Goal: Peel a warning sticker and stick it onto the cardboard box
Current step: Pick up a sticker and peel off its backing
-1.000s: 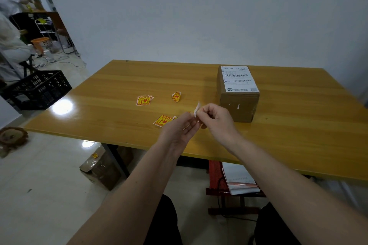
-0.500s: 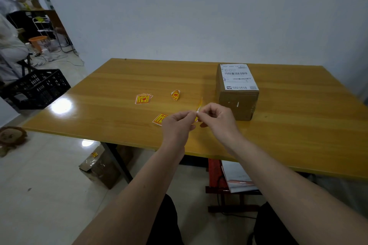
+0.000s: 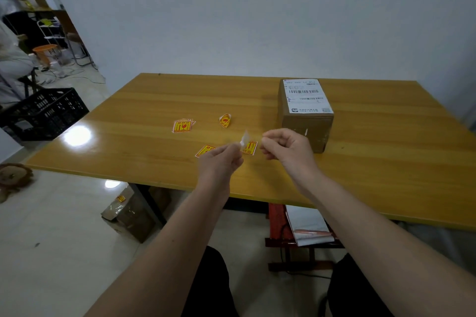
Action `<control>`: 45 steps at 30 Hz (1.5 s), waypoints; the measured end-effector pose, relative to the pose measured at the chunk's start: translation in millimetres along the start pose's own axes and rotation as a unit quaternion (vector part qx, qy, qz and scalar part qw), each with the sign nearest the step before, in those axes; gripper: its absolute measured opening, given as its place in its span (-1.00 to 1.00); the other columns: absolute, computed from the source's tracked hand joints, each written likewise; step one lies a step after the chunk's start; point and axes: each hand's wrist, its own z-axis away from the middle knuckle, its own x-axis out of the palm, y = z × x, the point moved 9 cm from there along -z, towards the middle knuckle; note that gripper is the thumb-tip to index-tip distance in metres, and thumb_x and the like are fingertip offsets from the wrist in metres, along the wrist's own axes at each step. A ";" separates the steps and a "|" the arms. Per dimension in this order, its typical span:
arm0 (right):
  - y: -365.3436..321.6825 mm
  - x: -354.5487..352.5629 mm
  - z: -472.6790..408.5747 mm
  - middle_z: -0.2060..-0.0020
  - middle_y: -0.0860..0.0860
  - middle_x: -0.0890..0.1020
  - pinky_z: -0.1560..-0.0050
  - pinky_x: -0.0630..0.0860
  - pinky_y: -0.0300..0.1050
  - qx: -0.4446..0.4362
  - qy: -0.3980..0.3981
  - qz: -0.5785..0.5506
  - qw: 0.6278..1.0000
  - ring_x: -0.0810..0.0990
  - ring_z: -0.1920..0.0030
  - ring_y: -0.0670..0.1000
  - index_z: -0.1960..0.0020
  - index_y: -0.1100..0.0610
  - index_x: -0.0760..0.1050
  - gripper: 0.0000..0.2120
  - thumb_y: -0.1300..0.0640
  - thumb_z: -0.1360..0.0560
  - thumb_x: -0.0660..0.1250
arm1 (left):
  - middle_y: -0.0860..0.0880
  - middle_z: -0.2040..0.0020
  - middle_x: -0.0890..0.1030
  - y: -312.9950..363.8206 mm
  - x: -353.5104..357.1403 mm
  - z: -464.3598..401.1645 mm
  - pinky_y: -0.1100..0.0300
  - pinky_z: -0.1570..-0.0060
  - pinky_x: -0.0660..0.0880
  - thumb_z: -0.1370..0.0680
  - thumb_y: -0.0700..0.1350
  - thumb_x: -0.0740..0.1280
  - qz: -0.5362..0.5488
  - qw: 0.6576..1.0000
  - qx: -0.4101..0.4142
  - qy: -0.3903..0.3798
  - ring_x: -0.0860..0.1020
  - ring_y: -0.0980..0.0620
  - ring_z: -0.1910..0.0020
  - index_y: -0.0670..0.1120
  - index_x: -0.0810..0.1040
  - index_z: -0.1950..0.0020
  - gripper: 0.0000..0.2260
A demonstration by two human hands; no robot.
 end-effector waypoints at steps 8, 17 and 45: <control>0.1 17.3 8.4 0.27 0.13 0.71 0.05 0.60 -0.05 0.005 -0.009 0.003 1.000 0.63 0.22 -0.01 0.17 0.13 0.69 -0.92 0.21 -0.43 0.42 | -0.13 0.19 0.68 1.8 14.2 10.0 0.26 0.10 0.60 -0.45 -0.23 0.43 -0.040 0.997 0.060 0.002 0.65 0.01 0.14 -0.17 0.67 0.17 -0.97; 0.9 2.9 3.5 0.45 0.05 0.59 0.15 0.60 0.13 0.006 0.058 0.104 0.993 0.55 0.34 0.02 0.36 0.09 0.60 -0.84 0.25 -0.38 0.40 | 0.06 0.33 0.58 8.5 20.8 15.6 0.38 0.27 0.44 -0.49 -0.17 0.37 -0.190 0.973 0.120 0.041 0.49 0.20 0.34 -0.13 0.67 0.14 -0.91; 12.7 -6.4 6.4 0.41 0.07 0.55 0.37 0.43 -0.27 0.076 -0.011 0.070 0.995 0.47 0.38 -0.07 0.28 0.27 0.57 -0.92 0.35 -0.39 0.35 | -0.04 0.37 0.43 -13.9 15.8 5.6 0.24 0.29 0.38 -0.49 -0.24 0.33 -0.132 0.991 -0.001 -0.020 0.37 0.07 0.36 -0.15 0.57 0.31 -0.82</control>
